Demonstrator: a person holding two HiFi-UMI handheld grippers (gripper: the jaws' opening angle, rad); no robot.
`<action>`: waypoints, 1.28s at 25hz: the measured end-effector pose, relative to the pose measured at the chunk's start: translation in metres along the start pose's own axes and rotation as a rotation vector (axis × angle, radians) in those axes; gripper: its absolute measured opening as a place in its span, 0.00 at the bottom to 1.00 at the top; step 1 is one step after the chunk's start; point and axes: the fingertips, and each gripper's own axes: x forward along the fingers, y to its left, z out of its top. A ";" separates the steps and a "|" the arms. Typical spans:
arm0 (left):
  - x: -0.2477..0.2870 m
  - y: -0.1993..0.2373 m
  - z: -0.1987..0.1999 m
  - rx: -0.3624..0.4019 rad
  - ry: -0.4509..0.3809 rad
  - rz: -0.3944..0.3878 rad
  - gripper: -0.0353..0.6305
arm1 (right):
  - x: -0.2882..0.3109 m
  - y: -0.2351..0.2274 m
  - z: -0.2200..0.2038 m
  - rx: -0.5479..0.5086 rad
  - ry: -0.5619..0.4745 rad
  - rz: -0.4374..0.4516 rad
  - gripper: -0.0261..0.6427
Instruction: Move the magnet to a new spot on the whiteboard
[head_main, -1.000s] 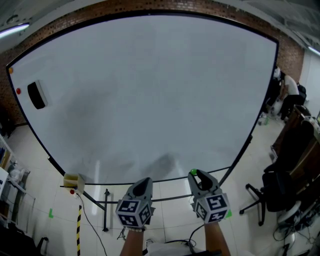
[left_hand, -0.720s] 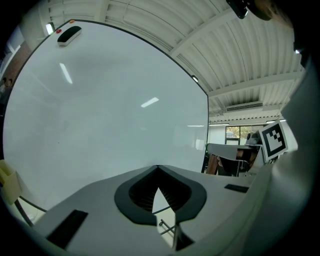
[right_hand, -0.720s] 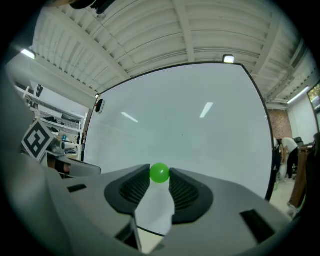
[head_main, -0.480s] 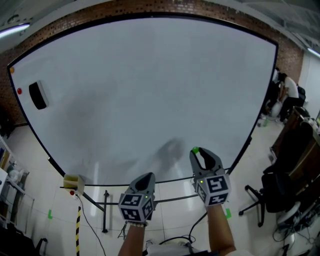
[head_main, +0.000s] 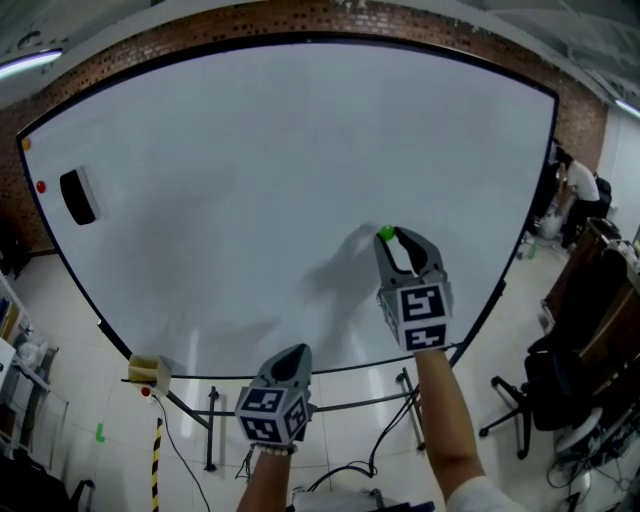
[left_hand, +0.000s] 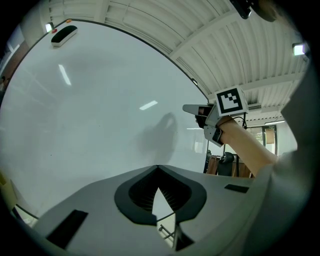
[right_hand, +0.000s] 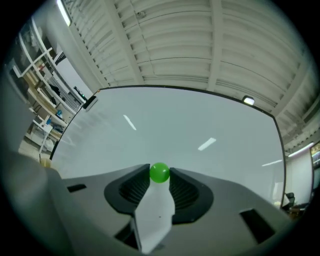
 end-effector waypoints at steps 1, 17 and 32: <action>0.000 0.001 0.001 -0.001 -0.001 -0.001 0.05 | 0.006 -0.002 0.003 -0.013 -0.001 -0.006 0.25; 0.009 0.009 -0.002 -0.027 -0.001 -0.007 0.05 | 0.053 -0.010 0.015 -0.081 0.006 -0.029 0.25; 0.017 0.004 -0.006 -0.037 0.010 -0.006 0.05 | 0.016 -0.016 0.003 0.000 -0.027 -0.011 0.31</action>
